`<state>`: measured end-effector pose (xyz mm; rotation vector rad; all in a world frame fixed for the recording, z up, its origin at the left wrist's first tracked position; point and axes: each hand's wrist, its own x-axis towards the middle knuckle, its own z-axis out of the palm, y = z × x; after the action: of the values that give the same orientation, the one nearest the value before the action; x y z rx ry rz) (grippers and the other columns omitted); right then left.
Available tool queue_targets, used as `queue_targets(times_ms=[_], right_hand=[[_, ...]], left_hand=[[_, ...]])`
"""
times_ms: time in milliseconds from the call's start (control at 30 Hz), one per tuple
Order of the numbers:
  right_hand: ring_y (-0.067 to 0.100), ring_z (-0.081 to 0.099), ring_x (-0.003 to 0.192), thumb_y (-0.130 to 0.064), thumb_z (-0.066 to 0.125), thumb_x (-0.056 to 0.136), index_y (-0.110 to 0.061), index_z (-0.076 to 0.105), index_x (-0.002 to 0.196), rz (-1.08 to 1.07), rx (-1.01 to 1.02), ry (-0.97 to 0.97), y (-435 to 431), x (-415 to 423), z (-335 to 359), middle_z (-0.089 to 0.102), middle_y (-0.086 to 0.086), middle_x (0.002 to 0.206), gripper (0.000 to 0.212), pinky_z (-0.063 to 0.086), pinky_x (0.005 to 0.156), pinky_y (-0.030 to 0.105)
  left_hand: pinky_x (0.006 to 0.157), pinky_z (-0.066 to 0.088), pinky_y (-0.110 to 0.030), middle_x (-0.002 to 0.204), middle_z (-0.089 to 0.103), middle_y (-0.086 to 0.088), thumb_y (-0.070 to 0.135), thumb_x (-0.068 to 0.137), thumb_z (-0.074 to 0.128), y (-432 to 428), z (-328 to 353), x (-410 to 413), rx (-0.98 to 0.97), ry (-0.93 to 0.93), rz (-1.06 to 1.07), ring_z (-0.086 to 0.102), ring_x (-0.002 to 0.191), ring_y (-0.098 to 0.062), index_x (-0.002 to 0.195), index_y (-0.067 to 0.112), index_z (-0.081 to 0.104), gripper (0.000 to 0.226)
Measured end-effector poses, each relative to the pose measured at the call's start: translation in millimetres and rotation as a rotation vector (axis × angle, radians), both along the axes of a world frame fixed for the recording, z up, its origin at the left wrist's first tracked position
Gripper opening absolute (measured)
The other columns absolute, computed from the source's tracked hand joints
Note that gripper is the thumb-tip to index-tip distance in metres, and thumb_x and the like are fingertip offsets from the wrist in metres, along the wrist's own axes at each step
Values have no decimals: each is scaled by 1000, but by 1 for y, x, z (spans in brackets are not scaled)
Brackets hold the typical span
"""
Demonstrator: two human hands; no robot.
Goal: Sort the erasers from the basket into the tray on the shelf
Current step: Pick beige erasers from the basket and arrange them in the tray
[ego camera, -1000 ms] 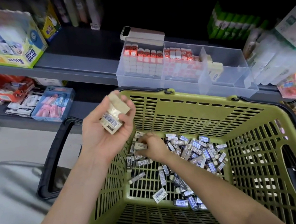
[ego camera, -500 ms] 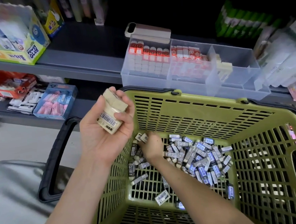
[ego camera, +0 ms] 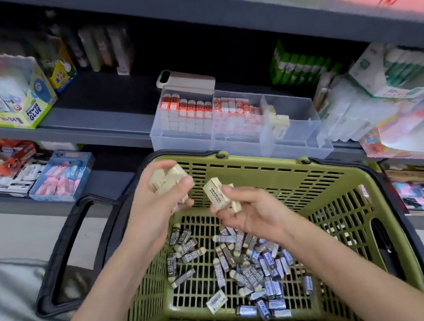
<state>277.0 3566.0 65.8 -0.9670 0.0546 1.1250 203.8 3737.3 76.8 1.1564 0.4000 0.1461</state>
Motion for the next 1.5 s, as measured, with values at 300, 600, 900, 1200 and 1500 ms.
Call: queue_targets(times_ms=[300, 600, 900, 1200, 1500], right_hand=[[11, 47, 41, -14, 86, 58, 3, 60, 92, 213, 86, 150, -53, 2, 51, 59, 15, 64, 46, 39, 34, 16], [11, 43, 41, -11, 82, 64, 4, 59, 96, 80, 124, 149, -81, 12, 65, 58, 17, 64, 42, 36, 34, 16], [11, 49, 41, -23, 63, 77, -7, 72, 94, -134, -216, -129, -85, 18, 80, 63, 15, 65, 25, 34, 33, 15], [16, 41, 52, 8, 50, 86, -13, 38, 102, -247, -505, -544, -95, 57, 99, 56, 21, 77, 28, 30, 45, 25], [-3, 51, 39, -6, 69, 82, -10, 70, 86, -208, -1002, -1207, -100, 133, 98, 61, -7, 63, 6, 38, 42, 9]], left_hand=[[51, 49, -23, 88, 68, -4, 4, 47, 83, -30, 28, 15, 5, -104, -484, 61, 69, -13, 99, 32, 70, 60], [41, 42, -20, 77, 69, -3, -5, 54, 75, -64, 35, 36, -151, -89, -436, 56, 55, -9, 97, 19, 67, 50], [38, 38, -21, 81, 70, -7, -6, 51, 75, -76, 33, 54, -146, -64, -412, 55, 53, -11, 103, 26, 68, 61], [32, 29, -15, 73, 68, -9, -14, 54, 63, -75, 41, 84, -340, -39, -330, 56, 51, -10, 96, 15, 66, 51], [31, 29, -14, 83, 70, -8, -9, 53, 64, -55, 56, 111, -325, -118, -197, 68, 72, -24, 89, 22, 69, 48]])
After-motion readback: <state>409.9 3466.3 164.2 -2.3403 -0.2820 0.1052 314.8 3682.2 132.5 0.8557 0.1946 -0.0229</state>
